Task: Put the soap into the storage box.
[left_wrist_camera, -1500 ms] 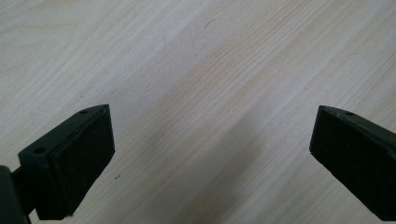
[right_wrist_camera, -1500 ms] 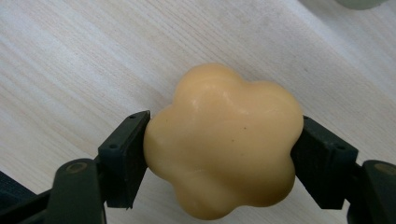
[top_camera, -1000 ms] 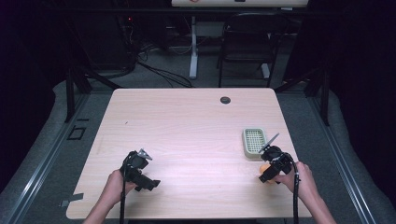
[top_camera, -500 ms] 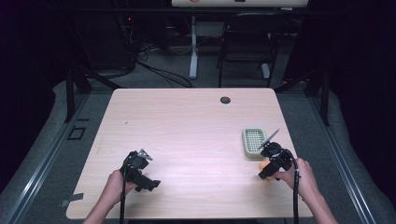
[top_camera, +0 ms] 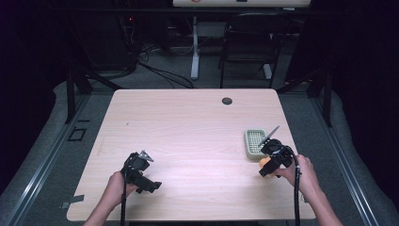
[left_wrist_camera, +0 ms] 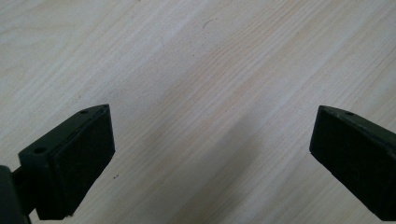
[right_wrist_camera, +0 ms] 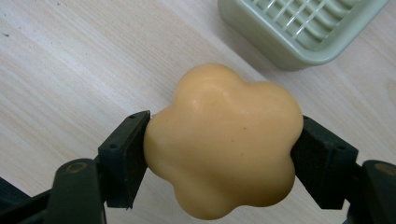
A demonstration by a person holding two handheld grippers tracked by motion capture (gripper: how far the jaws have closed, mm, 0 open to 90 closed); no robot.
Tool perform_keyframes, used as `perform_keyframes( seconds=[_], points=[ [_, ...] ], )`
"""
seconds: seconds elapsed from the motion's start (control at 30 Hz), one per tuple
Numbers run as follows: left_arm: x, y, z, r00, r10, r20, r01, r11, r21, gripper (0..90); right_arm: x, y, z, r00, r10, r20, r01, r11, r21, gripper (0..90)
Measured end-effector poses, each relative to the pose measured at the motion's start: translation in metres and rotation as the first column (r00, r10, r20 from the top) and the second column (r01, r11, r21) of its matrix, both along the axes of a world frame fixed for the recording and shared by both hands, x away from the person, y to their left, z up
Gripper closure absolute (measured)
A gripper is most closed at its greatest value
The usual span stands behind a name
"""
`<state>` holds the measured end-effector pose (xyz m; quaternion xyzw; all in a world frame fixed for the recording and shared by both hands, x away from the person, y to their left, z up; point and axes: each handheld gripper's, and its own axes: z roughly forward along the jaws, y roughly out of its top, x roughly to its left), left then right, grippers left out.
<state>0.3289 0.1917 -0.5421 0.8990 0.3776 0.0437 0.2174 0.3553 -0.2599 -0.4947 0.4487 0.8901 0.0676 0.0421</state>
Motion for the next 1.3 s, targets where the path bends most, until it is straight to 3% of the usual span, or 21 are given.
perform_keyframes(
  seconds=[0.17,0.23,0.27,0.3,0.37,0.57,0.93,0.97,1.1,1.3],
  points=[
    [0.0,0.0,0.0,1.0,0.0,-0.001,0.0,1.0,0.001,0.0,0.006,-0.001,0.006,1.0,0.009,-0.004,-0.009,1.0,-0.018,26.5],
    [0.0,0.0,0.0,1.0,0.0,-0.002,0.0,1.0,0.001,0.0,0.006,0.0,0.004,0.9993,-0.022,0.029,0.022,1.0,0.02,26.4],
    [0.0,0.0,0.0,1.0,-0.001,-0.002,0.001,1.0,0.001,0.0,0.009,-0.001,0.008,1.0,-0.001,0.008,0.002,1.0,-0.006,26.4],
    [0.0,0.0,0.0,1.0,-0.001,-0.002,0.001,1.0,0.001,0.0,0.008,0.0,0.005,0.9987,-0.035,0.037,0.034,0.999,0.036,26.4],
    [0.0,0.0,0.0,1.0,-0.003,-0.002,0.003,1.0,0.003,0.0,0.012,0.0,0.008,0.9998,-0.012,0.017,0.012,1.0,0.009,26.5],
    [0.0,0.0,-0.001,1.0,-0.003,-0.004,0.003,1.0,0.002,0.0,0.02,0.003,0.01,0.9988,-0.032,0.039,0.031,0.999,0.031,26.5],
    [0.0,0.0,-0.001,1.0,-0.005,-0.004,0.005,1.0,0.005,0.0,0.033,0.006,0.018,0.9996,-0.014,0.026,0.014,1.0,0.013,26.5],
    [0.0,-0.001,-0.001,1.0,-0.007,-0.006,0.007,1.0,0.006,0.0,0.034,0.006,0.017,0.9984,-0.034,0.045,0.033,0.999,0.027,26.5],
    [0.0,-0.001,-0.002,0.9999,-0.009,-0.006,0.009,0.9999,0.006,0.0,0.039,0.005,0.021,0.9994,-0.018,0.029,0.018,1.0,0.003,26.5],
    [0.0,-0.001,-0.002,0.9999,-0.011,-0.008,0.011,0.9999,0.007,0.0,0.043,0.004,0.022,0.998,-0.041,0.049,0.04,0.999,0.022,26.5]
  ],
)
